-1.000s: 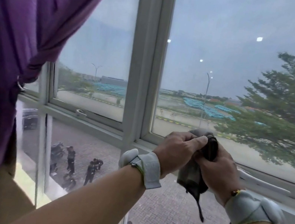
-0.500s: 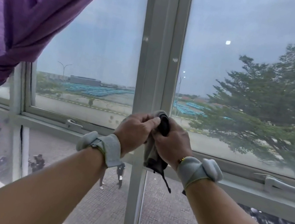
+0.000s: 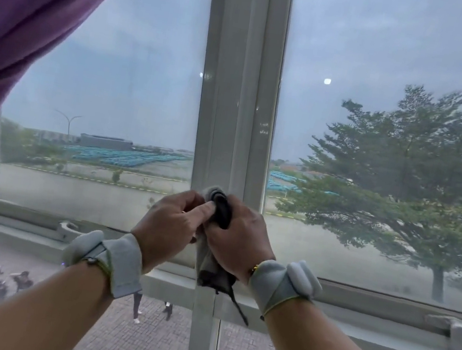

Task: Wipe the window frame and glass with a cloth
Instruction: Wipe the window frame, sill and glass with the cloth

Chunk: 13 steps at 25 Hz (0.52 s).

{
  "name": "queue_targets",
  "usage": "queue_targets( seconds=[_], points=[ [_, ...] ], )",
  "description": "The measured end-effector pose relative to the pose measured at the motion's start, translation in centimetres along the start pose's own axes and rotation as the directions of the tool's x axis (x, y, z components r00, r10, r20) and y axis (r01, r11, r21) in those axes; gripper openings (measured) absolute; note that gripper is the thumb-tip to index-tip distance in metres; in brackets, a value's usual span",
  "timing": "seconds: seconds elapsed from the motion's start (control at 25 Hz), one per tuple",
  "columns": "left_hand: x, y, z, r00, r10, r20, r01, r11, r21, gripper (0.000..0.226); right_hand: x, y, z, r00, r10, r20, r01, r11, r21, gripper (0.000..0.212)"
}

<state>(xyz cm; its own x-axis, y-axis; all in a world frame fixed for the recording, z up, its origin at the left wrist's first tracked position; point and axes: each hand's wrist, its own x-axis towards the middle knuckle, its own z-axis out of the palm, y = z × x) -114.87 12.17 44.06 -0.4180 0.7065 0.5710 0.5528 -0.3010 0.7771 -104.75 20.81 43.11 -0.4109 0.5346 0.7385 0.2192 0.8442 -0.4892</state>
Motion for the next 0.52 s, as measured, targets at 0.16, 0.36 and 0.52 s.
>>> queue_targets(
  seconds=[0.16,0.36,0.52],
  points=[
    [2.1,-2.0,-2.5,0.998,0.05,0.041,-0.048,0.998,-0.046,0.038,0.8,-1.1,2.0,0.998,-0.06,-0.031,0.06,0.998,0.011,0.018],
    [2.8,-3.9,-7.2,0.988,0.088,0.129,-0.085,0.996,-0.03,0.041,1.3,-3.7,5.4,0.995,-0.077,-0.058,0.073,0.995,-0.061,0.009],
    [3.1,-6.7,-14.3,0.979,0.111,0.172,-0.117,0.993,0.025,0.027,1.9,-8.2,11.6,0.998,-0.043,-0.053,0.035,0.989,-0.142,0.01]
  ],
)
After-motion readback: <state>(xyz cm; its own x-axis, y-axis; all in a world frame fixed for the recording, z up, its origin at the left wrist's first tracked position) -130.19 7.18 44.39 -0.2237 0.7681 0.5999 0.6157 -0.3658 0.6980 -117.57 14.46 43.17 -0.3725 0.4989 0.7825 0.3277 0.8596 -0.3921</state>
